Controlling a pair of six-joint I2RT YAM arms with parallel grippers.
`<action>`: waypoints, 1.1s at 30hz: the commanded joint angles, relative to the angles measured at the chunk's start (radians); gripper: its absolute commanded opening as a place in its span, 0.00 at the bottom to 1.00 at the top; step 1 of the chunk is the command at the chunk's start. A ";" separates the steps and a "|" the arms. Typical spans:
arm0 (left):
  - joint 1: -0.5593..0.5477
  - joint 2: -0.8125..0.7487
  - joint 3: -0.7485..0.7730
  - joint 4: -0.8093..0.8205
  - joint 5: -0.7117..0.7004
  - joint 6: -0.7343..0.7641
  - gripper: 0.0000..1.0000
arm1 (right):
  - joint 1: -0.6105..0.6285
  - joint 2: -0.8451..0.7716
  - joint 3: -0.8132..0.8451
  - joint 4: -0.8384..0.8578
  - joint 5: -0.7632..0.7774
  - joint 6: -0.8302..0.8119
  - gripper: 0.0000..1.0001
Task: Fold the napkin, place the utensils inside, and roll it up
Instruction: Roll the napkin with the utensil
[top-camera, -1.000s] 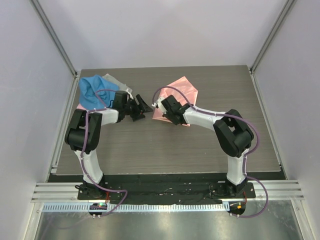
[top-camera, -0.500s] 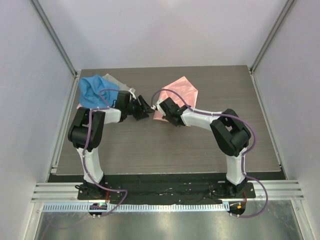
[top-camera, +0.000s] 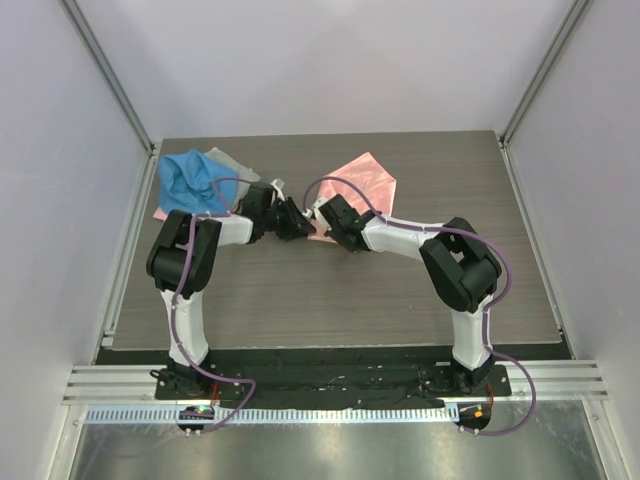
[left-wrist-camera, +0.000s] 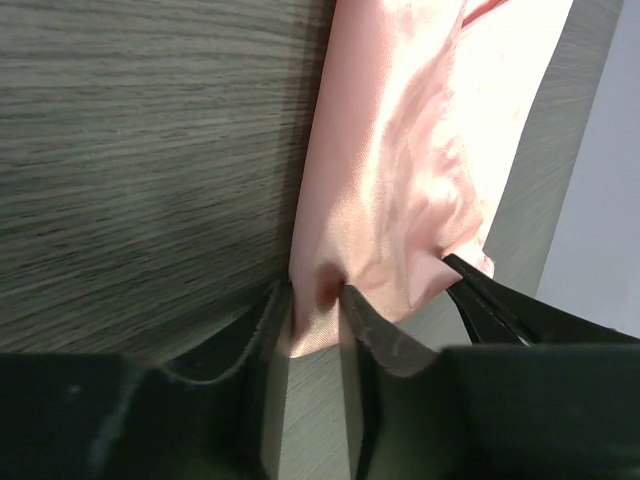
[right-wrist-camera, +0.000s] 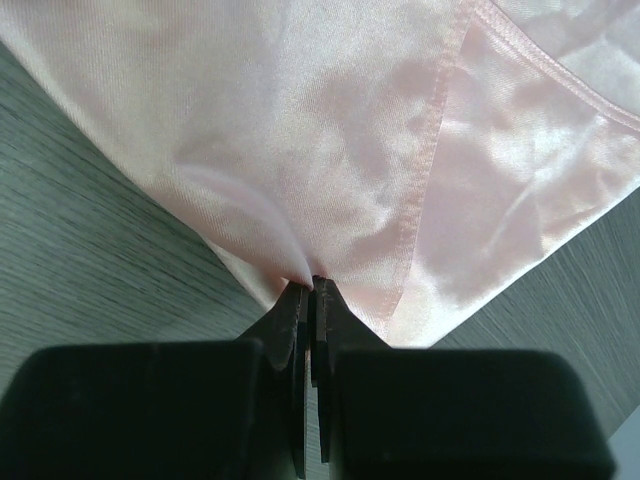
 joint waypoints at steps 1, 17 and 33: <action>-0.020 0.064 0.008 -0.131 -0.041 0.035 0.26 | 0.001 -0.004 -0.001 0.048 0.017 0.024 0.04; 0.014 0.034 0.056 -0.053 0.137 -0.169 0.00 | 0.068 -0.205 -0.162 0.324 -0.021 0.083 0.61; 0.071 -0.003 0.010 -0.022 0.196 -0.223 0.00 | 0.200 -0.064 -0.142 0.484 0.197 0.006 0.68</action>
